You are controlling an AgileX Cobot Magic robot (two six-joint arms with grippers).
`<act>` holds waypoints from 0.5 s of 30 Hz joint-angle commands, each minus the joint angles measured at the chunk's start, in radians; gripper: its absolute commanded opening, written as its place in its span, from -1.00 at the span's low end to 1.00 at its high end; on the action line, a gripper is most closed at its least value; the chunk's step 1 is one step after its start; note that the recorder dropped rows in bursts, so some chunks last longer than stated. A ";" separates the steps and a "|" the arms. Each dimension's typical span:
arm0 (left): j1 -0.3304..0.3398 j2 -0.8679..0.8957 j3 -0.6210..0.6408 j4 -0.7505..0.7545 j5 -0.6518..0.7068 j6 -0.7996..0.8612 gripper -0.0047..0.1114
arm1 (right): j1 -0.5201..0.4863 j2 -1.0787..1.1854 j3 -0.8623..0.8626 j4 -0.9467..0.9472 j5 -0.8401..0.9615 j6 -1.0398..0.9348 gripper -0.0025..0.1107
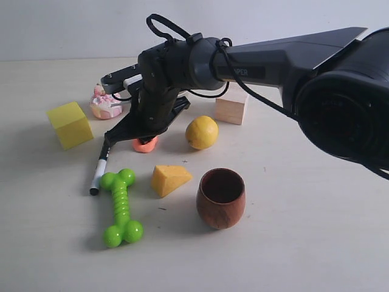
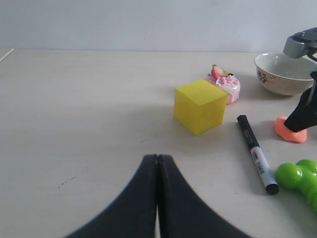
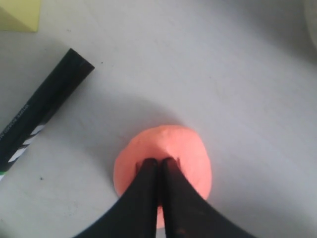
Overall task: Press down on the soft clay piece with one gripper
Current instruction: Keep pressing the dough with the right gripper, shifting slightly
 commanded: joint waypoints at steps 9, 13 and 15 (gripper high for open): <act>-0.005 -0.002 -0.003 -0.003 -0.011 0.000 -0.92 | 0.000 -0.012 -0.007 -0.016 0.016 -0.007 -0.96; -0.005 -0.002 -0.003 -0.003 -0.011 0.000 -0.92 | 0.000 -0.032 -0.007 -0.016 0.016 -0.008 -0.96; -0.005 -0.002 -0.003 -0.003 -0.011 0.000 -0.92 | 0.000 -0.042 -0.020 -0.016 0.016 -0.008 -0.96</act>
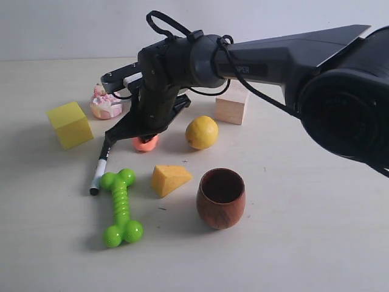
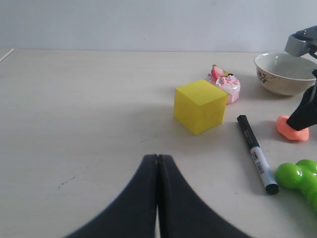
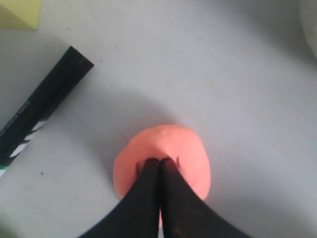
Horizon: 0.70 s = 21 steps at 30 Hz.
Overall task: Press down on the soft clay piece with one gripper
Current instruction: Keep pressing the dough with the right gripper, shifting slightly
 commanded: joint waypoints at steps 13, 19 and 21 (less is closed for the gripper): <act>-0.005 -0.002 -0.003 -0.003 -0.011 0.000 -0.92 | 0.000 0.028 -0.055 -0.006 0.024 -0.008 -0.96; -0.005 -0.002 -0.003 -0.003 -0.011 0.000 -0.92 | 0.000 0.030 -0.055 -0.010 0.019 -0.008 -0.96; -0.005 -0.002 -0.003 -0.003 -0.011 0.000 -0.92 | 0.000 0.032 -0.055 -0.009 0.019 -0.008 -0.96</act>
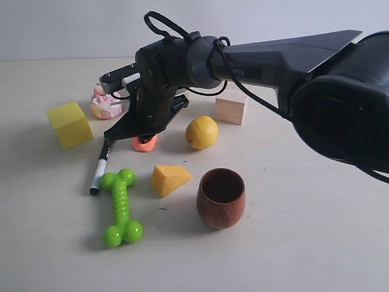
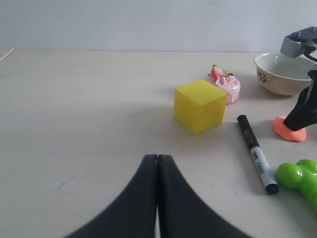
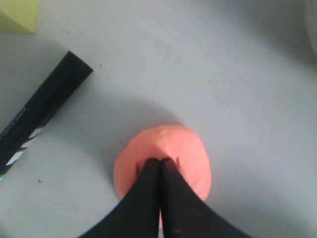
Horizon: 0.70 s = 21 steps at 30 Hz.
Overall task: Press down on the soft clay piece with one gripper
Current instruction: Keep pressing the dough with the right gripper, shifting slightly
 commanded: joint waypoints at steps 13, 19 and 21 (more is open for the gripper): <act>-0.005 -0.002 -0.003 -0.003 -0.011 0.000 -0.92 | 0.000 0.025 -0.008 -0.001 -0.002 -0.006 -0.96; -0.005 -0.002 -0.003 -0.003 -0.011 0.000 -0.92 | 0.000 0.025 -0.008 -0.001 0.014 -0.006 -0.96; -0.005 -0.002 -0.003 -0.003 -0.011 0.000 -0.92 | 0.000 0.025 -0.008 -0.001 0.025 -0.006 -0.96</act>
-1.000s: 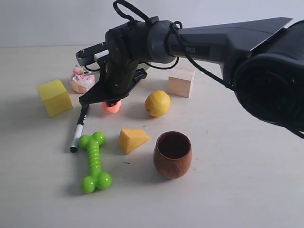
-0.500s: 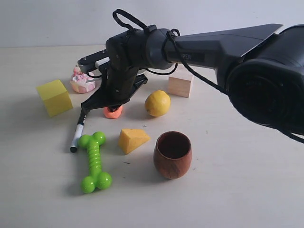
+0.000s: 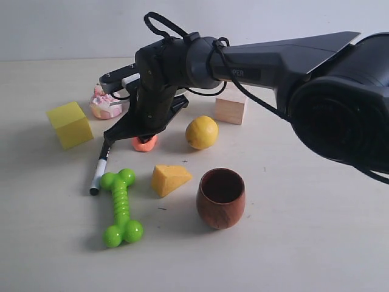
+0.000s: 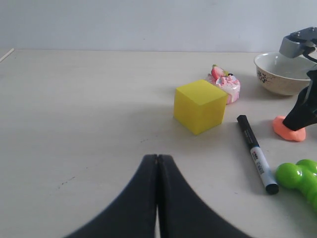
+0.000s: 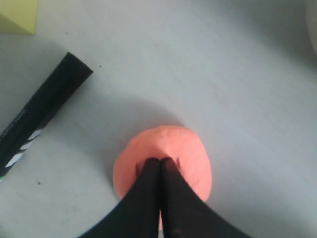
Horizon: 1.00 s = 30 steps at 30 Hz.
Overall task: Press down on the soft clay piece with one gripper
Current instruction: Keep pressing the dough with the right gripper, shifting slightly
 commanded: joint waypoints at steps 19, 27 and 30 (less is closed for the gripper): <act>-0.005 -0.002 -0.003 -0.003 -0.011 0.000 -0.92 | 0.000 0.016 0.001 0.052 0.040 -0.027 -0.96; -0.005 -0.002 -0.003 -0.003 -0.011 0.000 -0.92 | 0.000 0.016 0.001 0.048 0.040 -0.030 -0.96; -0.005 -0.002 -0.003 -0.003 -0.011 0.000 -0.92 | 0.000 0.016 0.001 0.048 0.043 -0.030 -0.94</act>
